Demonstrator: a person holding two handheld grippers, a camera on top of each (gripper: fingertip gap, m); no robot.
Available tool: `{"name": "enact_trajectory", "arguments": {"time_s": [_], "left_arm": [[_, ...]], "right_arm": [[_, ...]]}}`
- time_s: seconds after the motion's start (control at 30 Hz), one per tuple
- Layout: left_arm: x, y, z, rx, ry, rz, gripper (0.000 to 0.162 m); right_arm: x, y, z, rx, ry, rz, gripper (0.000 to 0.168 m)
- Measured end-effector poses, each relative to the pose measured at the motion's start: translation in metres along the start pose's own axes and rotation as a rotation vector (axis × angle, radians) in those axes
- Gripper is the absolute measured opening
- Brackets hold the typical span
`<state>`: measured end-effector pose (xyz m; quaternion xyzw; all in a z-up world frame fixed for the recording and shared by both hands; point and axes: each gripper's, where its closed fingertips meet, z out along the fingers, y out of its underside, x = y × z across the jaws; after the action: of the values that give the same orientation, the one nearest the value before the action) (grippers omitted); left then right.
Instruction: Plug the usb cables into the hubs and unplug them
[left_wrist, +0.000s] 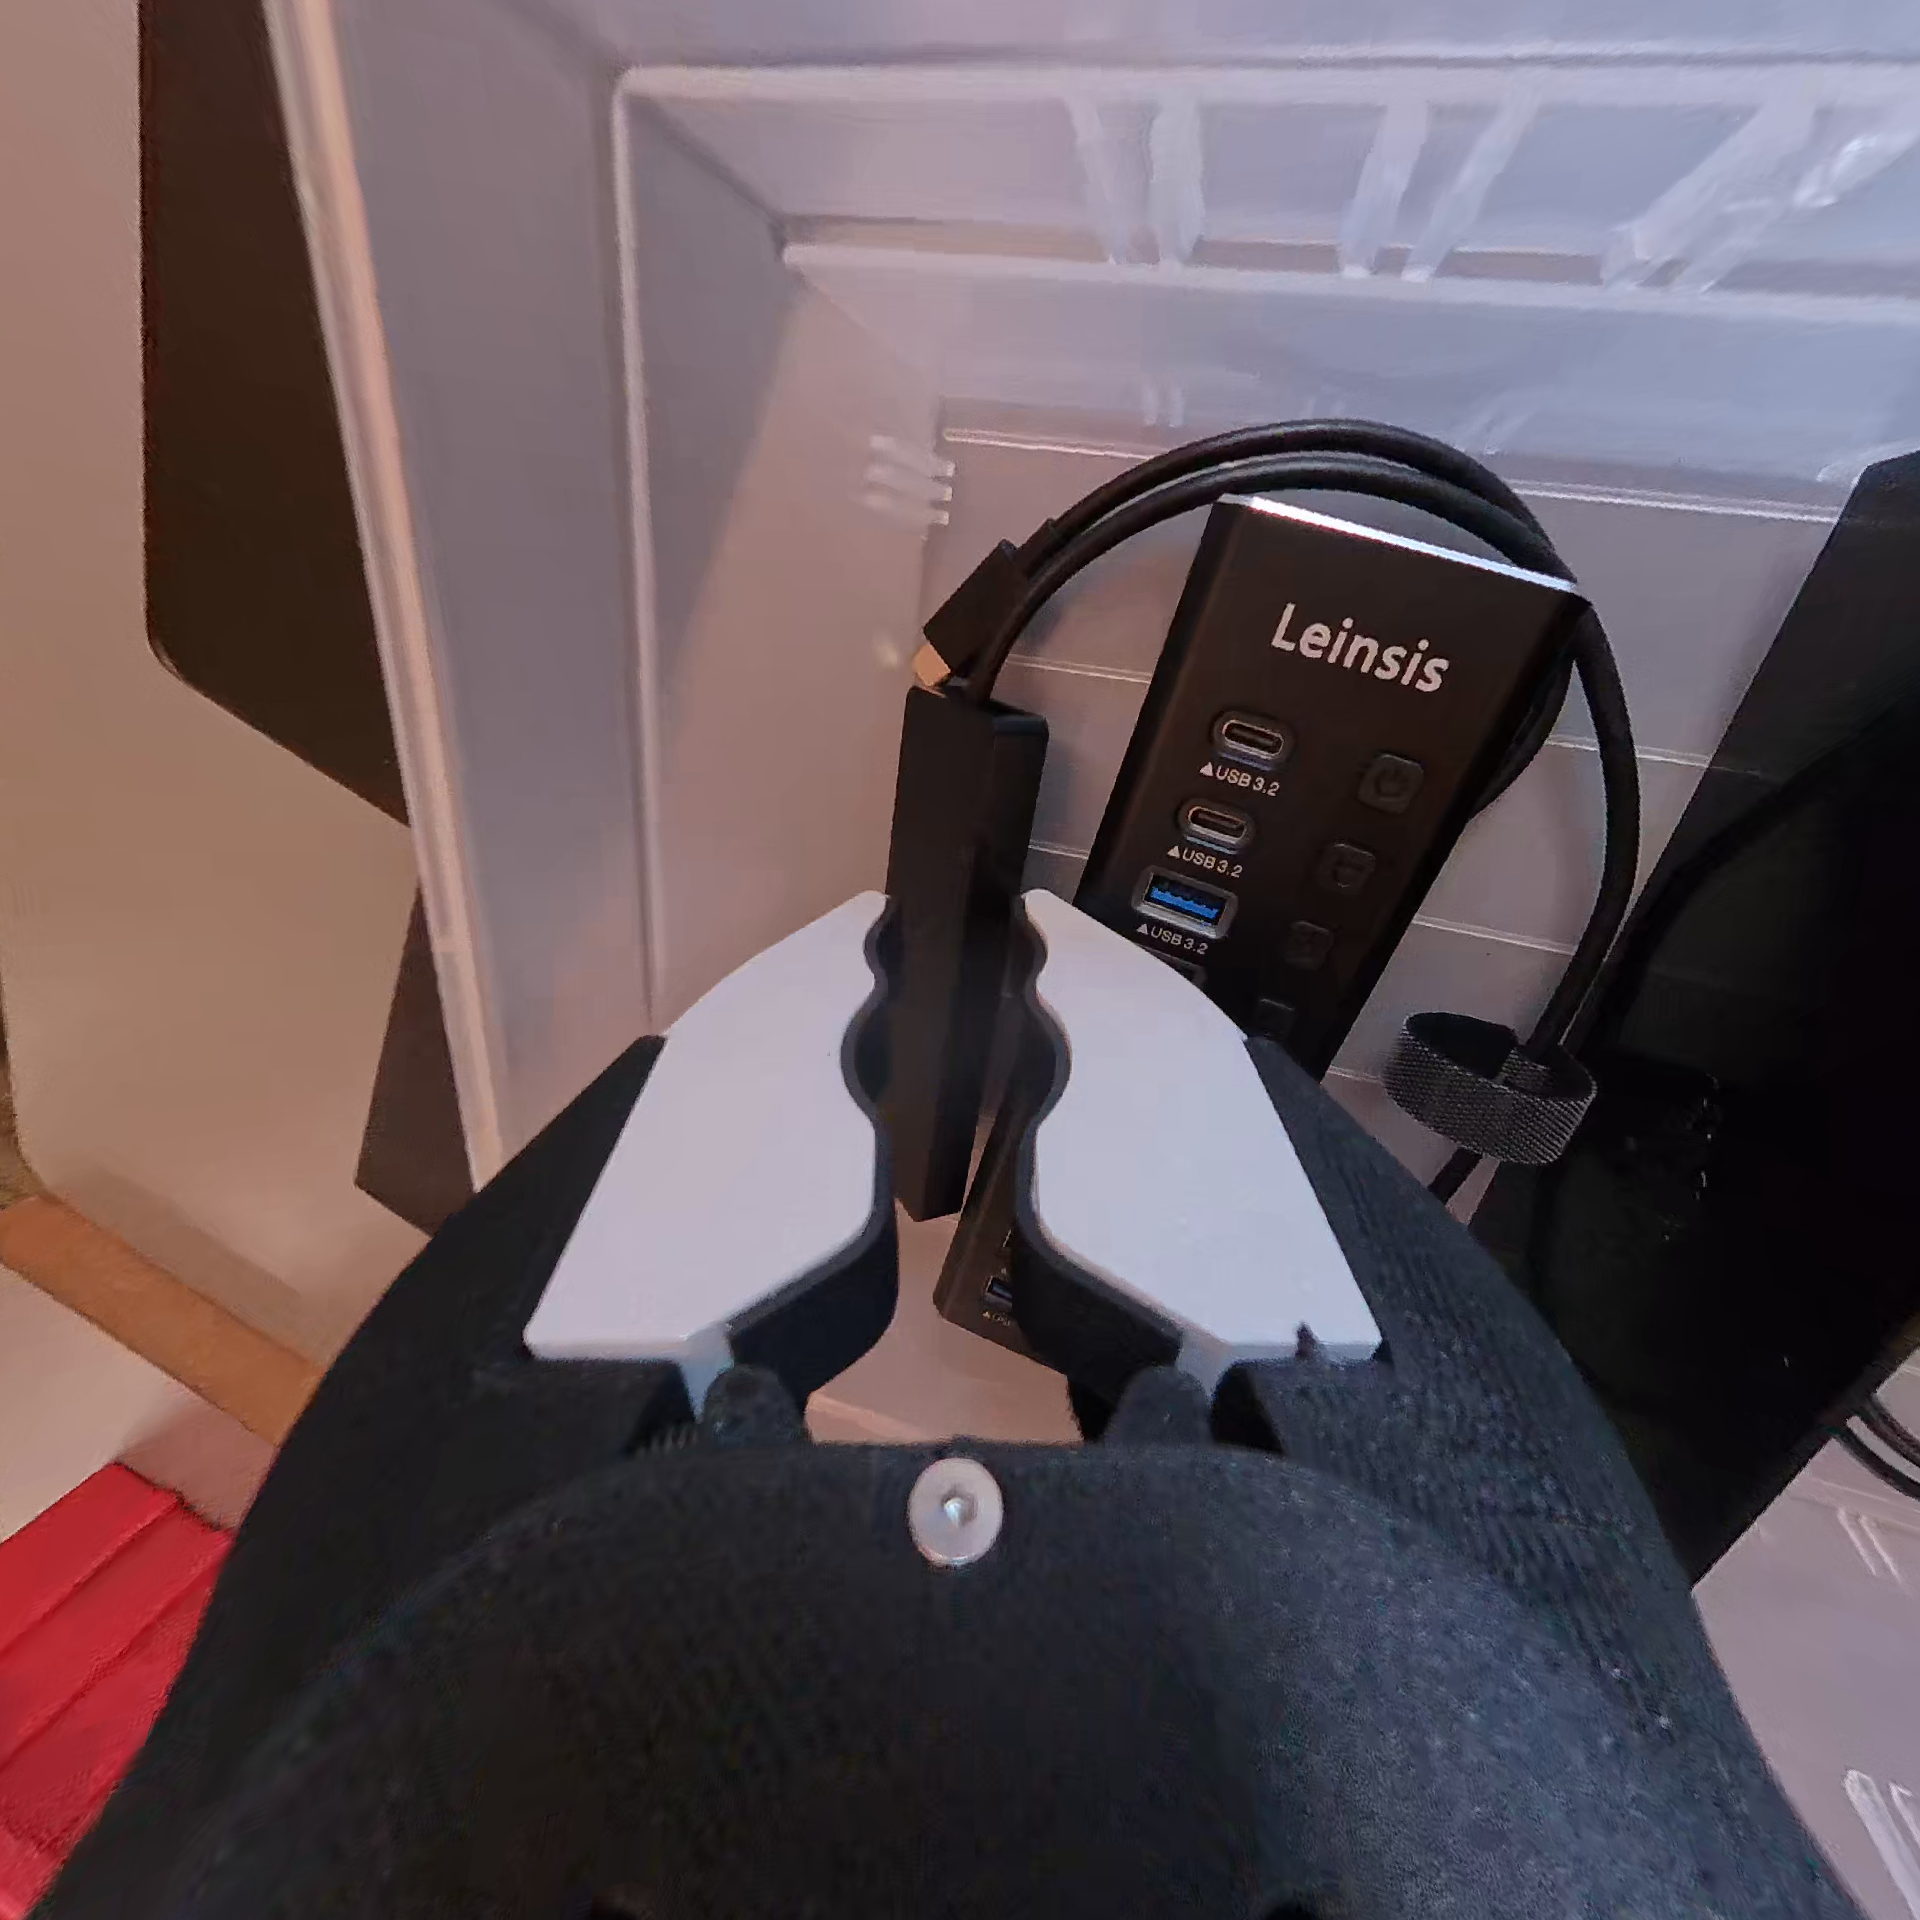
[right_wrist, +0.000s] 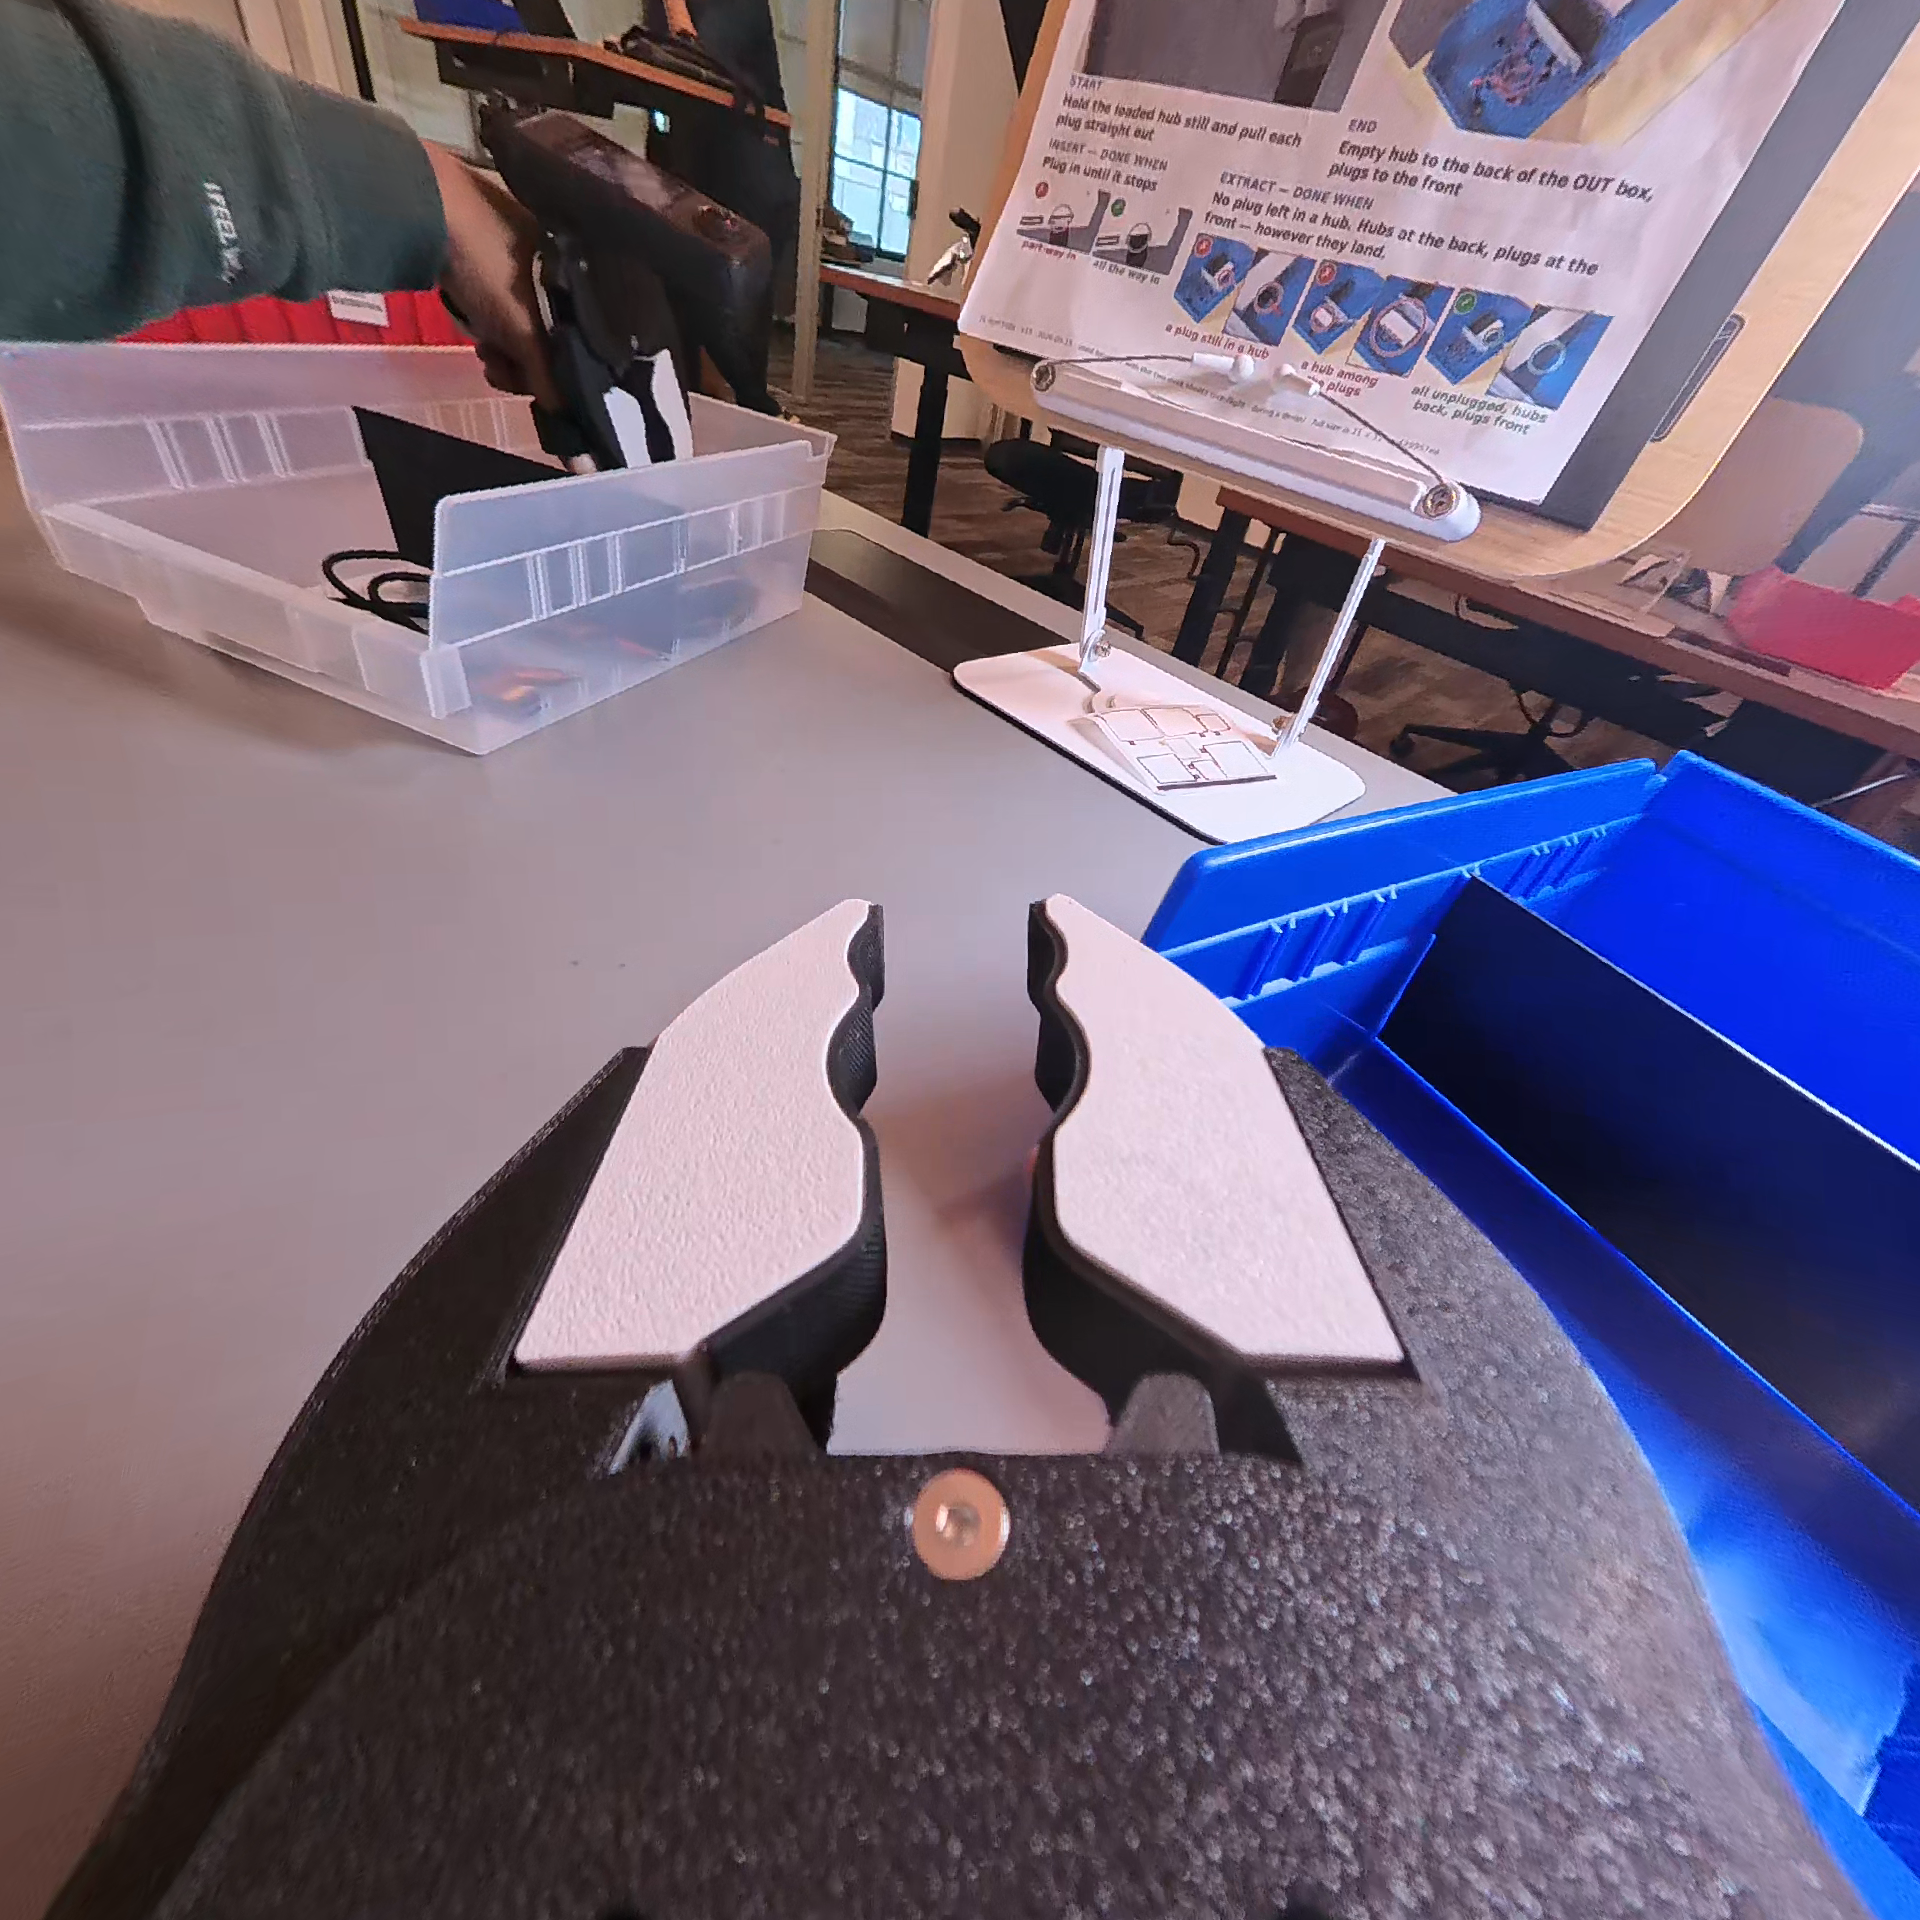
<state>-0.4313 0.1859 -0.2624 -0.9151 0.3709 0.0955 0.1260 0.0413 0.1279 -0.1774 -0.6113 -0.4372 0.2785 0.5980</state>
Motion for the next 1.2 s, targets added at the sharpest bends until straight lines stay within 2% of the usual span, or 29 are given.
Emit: {"name": "enact_trajectory", "arguments": {"time_s": [0.17, 0.5, 0.53, 0.57, 0.83, 1.0, 1.07, 1.2], "left_arm": [[0.001, -0.003, 0.002, 0.027, -0.005, 0.015, 0.017], [-0.003, -0.004, -0.003, 0.008, -0.316, 0.262, 0.008], [-0.003, -0.005, -0.003, 0.015, -0.328, 0.275, 0.0], [-0.003, -0.005, -0.004, 0.017, -0.338, 0.283, 0.0], [-0.009, -0.007, -0.043, 0.142, -0.354, 0.189, 0.0], [-0.003, -0.021, -0.043, 0.219, -0.262, 0.095, 0.0], [-0.003, -0.03, -0.032, 0.218, -0.237, 0.063, 0.02], [-0.005, -0.032, -0.005, 0.089, -0.208, 0.092, 0.027]], "right_arm": [[0.0, 0.001, 0.001, -0.006, -0.006, 0.016, 0.027], [-0.002, 0.0, -0.001, -0.013, -0.003, -0.013, 0.026], [-0.002, 0.001, -0.001, -0.014, -0.001, -0.016, 0.026], [-0.002, 0.001, -0.002, -0.015, 0.002, -0.019, 0.026], [0.0, -0.002, -0.004, 0.001, 0.001, -0.003, 0.025], [-0.005, -0.002, -0.003, -0.003, -0.016, -0.003, 0.025], [-0.006, 0.001, -0.002, -0.015, -0.017, -0.008, 0.025], [-0.005, 0.004, -0.002, -0.029, -0.014, -0.004, 0.025]]}}
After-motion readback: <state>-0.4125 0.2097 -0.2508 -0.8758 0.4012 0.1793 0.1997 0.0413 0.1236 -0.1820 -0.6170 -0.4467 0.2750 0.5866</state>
